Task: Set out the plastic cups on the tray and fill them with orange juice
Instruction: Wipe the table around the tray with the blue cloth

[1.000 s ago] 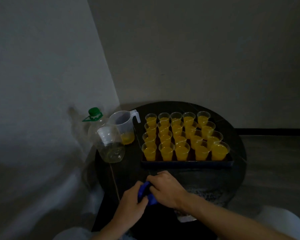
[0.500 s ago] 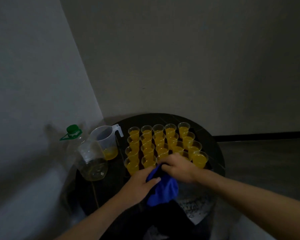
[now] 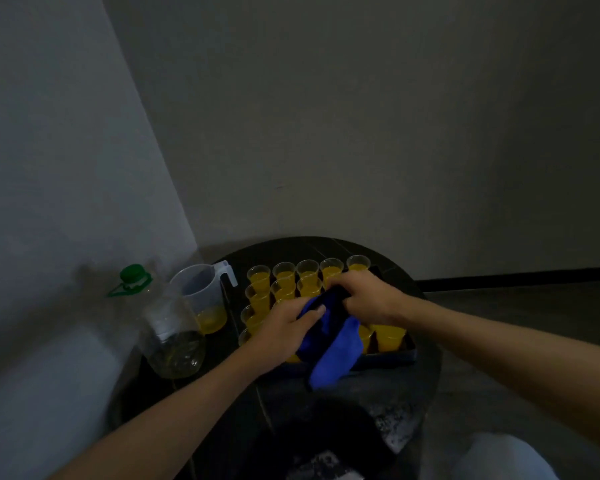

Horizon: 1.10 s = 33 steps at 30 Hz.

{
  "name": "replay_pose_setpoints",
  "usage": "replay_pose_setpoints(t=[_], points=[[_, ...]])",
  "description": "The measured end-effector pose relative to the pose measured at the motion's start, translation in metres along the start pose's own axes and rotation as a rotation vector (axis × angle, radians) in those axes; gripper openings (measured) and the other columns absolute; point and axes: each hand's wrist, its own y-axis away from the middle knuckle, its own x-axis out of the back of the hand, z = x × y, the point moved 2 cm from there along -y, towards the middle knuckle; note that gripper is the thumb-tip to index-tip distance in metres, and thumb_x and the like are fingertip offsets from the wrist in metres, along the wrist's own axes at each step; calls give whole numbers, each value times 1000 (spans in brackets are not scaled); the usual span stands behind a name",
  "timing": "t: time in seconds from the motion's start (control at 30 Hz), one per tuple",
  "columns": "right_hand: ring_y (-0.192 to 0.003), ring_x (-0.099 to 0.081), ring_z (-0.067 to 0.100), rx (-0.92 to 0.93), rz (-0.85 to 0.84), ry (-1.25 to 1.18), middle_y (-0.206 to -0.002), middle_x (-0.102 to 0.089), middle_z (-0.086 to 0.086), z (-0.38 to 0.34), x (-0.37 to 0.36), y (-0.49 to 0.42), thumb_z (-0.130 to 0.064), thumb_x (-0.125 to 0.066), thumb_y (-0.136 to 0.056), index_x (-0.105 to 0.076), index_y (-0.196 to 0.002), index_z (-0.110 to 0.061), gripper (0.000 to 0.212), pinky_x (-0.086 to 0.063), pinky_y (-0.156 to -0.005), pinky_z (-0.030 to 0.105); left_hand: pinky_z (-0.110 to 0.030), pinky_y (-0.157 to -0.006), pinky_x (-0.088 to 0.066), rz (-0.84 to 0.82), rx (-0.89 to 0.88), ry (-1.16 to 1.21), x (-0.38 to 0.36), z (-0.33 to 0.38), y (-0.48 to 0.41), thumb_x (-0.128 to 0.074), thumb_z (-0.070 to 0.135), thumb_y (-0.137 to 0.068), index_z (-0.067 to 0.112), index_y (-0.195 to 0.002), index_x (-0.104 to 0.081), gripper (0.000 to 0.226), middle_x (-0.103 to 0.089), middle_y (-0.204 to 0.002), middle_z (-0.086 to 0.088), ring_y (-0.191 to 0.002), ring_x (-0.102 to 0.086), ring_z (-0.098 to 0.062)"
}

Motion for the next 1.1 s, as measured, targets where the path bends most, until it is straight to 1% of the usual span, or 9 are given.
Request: replay_pose_setpoints(t=[0.17,0.27,0.37,0.5,0.6,0.77,0.97,1.03,1.1], points=[[-97,-61,3,95,179,21,-105,-63,-8,1,17,-1,5,-55,-88,-55,-111,-28,40,-53,-70,18,-38,-89,-56,205,206,474,25,9,-4,-43,35,-107,10,-116,-65,34,-76,-106,-10,-100,-73,-25],[-99,-63,6,150,272,47,-103,-65,-8,7,22,7,6,-56,-86,-58,-107,-29,41,-57,-74,23,-44,-79,-59,313,280,654,52,15,-7,-42,37,-108,15,-121,-63,33,-74,-114,-10,-101,-72,-27],[-92,-64,7,150,217,66,-98,-66,-9,15,18,13,0,-60,-89,-66,-99,-24,27,-58,-78,39,-44,-72,-61,334,300,752,71,16,-7,-43,36,-108,13,-126,-61,34,-76,-113,-12,-98,-75,-27],[-105,-62,5,105,85,-65,-112,-63,-10,5,7,13,-3,-62,-89,-59,-117,-29,38,-57,-89,34,-43,-62,-64,333,342,890,75,22,-6,-42,30,-109,8,-119,-60,30,-78,-99,-16,-86,-77,-27],[-110,-58,2,136,35,-81,-120,-59,-13,-16,-2,13,-17,-71,-86,-51,-130,-29,49,-53,-91,27,-40,-57,-62,310,350,916,73,33,-8,-42,31,-109,7,-127,-55,33,-77,-99,-18,-86,-77,-29],[-95,-60,0,194,348,-57,-109,-58,-15,-42,-9,6,-49,-79,-76,-46,-125,-28,63,-53,-77,19,-37,-56,-62,361,298,860,73,45,-18,-41,33,-109,3,-127,-57,38,-75,-103,-18,-85,-76,-25],[-79,-62,5,348,440,98,-88,-65,-8,-50,-6,-6,-28,-67,-91,-61,-94,-19,11,-57,-72,36,-40,-64,-64,382,313,842,76,48,-19,-42,31,-109,0,-128,-52,38,-68,-117,-20,-91,-73,-28],[-79,-64,4,371,384,90,-86,-67,-9,-49,-3,-10,-24,-64,-94,-65,-95,-20,4,-57,-72,31,-42,-63,-63,401,329,924,77,44,-17,-42,30,-109,2,-131,-49,36,-66,-121,-23,-95,-71,-31],[-79,-64,2,345,334,22,-86,-68,-11,-49,1,-11,-21,-61,-97,-69,-100,-23,8,-55,-70,23,-46,-75,-62,409,312,1027,78,38,-13,-43,20,-101,2,-141,-43,44,-63,-129,-27,-109,-68,-36]])
